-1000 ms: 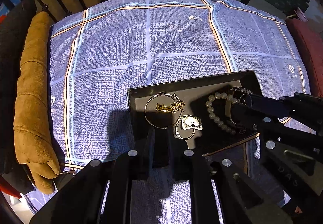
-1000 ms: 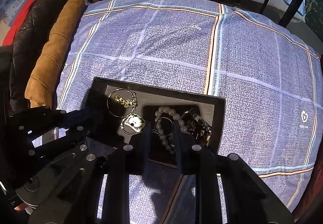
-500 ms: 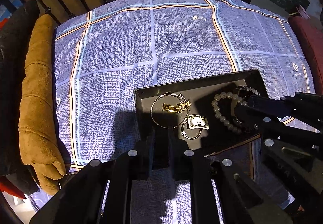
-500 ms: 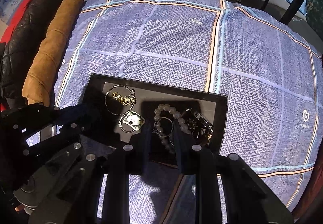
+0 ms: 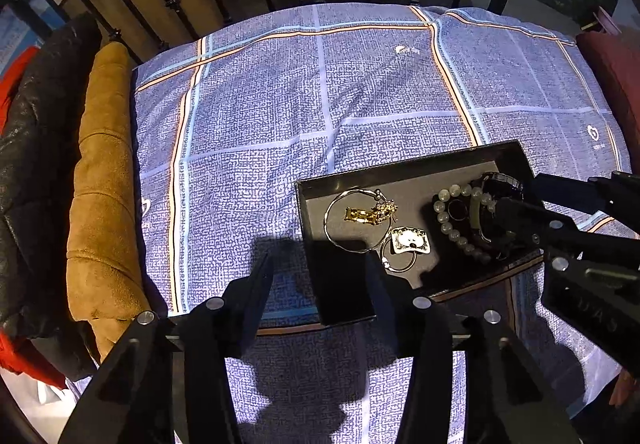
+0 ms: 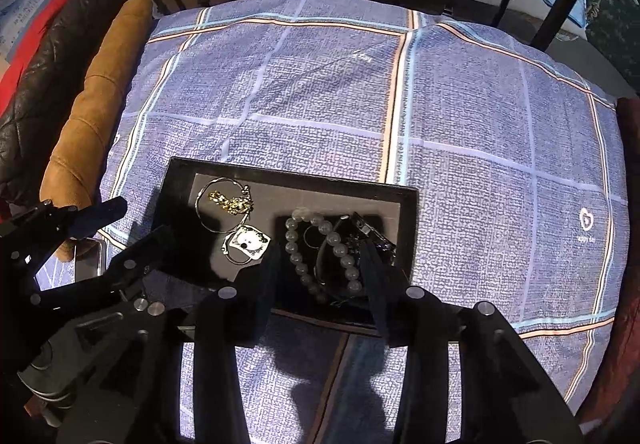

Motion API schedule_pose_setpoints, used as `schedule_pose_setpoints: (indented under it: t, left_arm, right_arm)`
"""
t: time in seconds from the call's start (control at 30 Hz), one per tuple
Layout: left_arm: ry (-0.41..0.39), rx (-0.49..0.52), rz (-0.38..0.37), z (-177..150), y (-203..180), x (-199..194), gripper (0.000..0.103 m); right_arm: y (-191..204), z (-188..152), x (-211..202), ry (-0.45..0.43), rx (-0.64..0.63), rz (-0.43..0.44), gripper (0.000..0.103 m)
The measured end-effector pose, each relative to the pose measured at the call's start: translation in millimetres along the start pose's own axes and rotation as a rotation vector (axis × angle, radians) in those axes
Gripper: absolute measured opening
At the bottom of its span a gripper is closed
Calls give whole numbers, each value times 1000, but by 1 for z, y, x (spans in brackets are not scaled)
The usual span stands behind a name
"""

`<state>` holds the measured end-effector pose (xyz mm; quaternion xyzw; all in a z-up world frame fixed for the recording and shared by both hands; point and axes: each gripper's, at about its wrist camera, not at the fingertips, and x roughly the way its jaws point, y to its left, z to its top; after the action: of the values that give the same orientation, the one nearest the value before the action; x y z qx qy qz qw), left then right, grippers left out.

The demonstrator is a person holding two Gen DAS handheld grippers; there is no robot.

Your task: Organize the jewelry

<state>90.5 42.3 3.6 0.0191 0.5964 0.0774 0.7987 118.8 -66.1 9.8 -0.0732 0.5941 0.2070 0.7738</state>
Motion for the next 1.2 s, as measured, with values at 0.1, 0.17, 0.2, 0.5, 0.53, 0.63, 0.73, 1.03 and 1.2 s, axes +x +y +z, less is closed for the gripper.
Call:
schedule_pose_setpoints:
  t: [0.1,0.17,0.2,0.5,0.53,0.63,0.73,1.03,1.2]
  left_arm:
    - [-19,9,11,-3,-2,-7,49]
    - [-33,20,19,-4,-5,-11,52]
    - [-36,26,21,-4,-6,-12,55]
    - [-18,-36,-33,-10,2,-20,90]
    - [-11,-40,-52,-11,3,-22,93]
    - [-21,-32,-67,-14,4,-27,94]
    - [-12,-36,-72,-12,1,-26,94]
    - [21,-24,-54,-12,-7,-20,94]
    - [19,-14,-49,-11,-9,-20,94]
  right_arm:
    - [-13,-4,-4,-2,39,-25,42]
    - [-21,-7,-5,1,69,-20,44]
    - [-24,-9,-6,2,79,-23,45]
    - [-20,-10,-14,8,109,-48,75]
    - [-20,-9,-15,13,114,-51,82]
    - [-19,-8,-17,14,134,-49,84]
    - [-16,-6,-18,21,129,-57,84]
    - [-14,-6,-21,16,131,-62,84]
    - [-17,-8,-21,20,135,-61,84]
